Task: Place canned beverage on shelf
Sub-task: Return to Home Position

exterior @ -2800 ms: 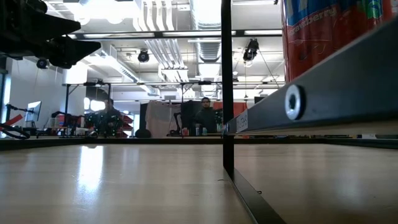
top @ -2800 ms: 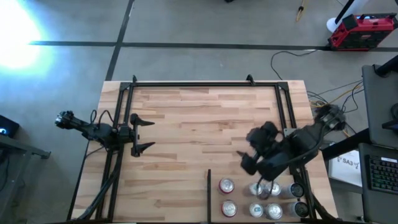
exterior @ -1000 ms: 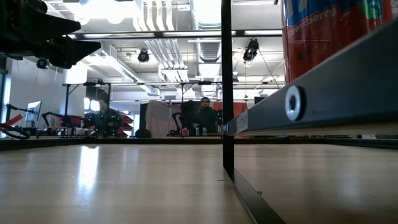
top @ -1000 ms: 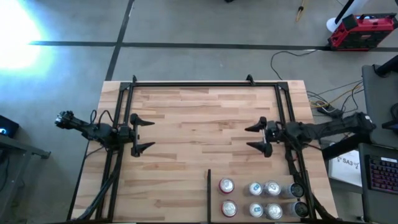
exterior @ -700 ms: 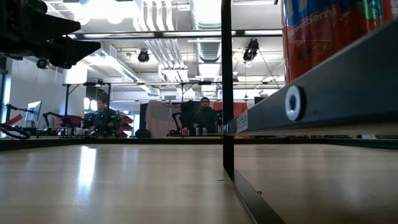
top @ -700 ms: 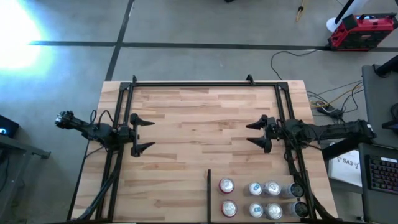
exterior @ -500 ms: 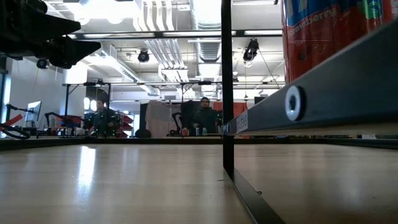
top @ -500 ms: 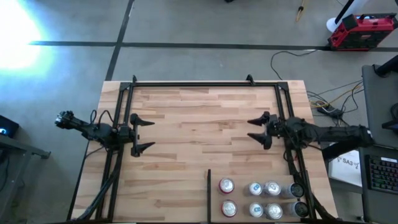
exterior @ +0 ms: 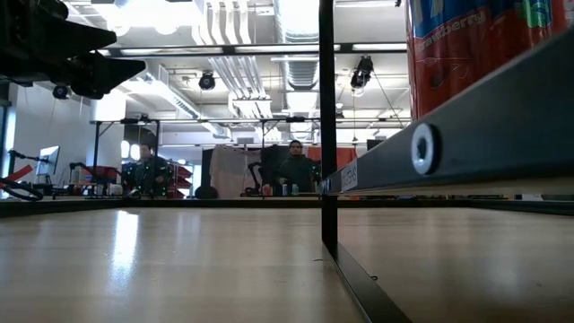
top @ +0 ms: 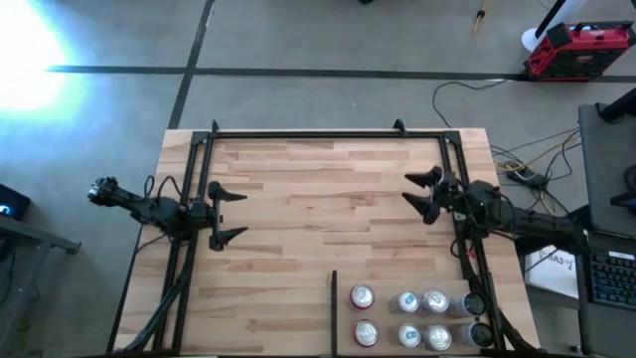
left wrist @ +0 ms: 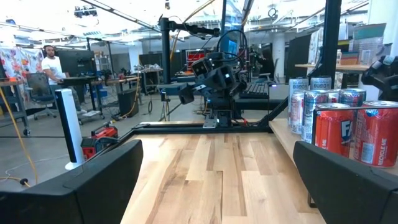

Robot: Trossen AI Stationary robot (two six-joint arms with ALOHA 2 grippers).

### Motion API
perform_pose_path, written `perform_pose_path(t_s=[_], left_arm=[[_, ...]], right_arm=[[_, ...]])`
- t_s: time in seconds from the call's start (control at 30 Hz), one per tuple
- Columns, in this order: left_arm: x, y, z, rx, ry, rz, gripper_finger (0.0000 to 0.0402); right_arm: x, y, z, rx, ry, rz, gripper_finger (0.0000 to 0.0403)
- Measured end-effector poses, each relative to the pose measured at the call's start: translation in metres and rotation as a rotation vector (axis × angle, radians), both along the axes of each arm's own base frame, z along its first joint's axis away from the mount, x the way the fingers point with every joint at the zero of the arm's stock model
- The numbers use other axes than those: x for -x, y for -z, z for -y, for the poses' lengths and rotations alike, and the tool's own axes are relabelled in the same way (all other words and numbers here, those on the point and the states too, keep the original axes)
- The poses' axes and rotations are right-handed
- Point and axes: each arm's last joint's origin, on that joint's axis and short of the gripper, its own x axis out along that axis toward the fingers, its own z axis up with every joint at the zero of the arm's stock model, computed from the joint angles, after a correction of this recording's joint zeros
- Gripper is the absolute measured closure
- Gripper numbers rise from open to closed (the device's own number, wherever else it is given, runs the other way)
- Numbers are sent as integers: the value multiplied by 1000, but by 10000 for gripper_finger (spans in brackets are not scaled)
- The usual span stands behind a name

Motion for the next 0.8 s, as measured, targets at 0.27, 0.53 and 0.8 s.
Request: perform_pose_path(t_s=[0.27,0.53,0.8], left_arm=[[0,0,0,0,1,0,2],[1,1,-1,5,-4,11,2],[0,1,-10,5,-103,15,2]], right_arm=[[1,0,4,-1,41,-2,44],[4,0,11,0,112,0,44],[11,-3,18,17,203,41,44]])
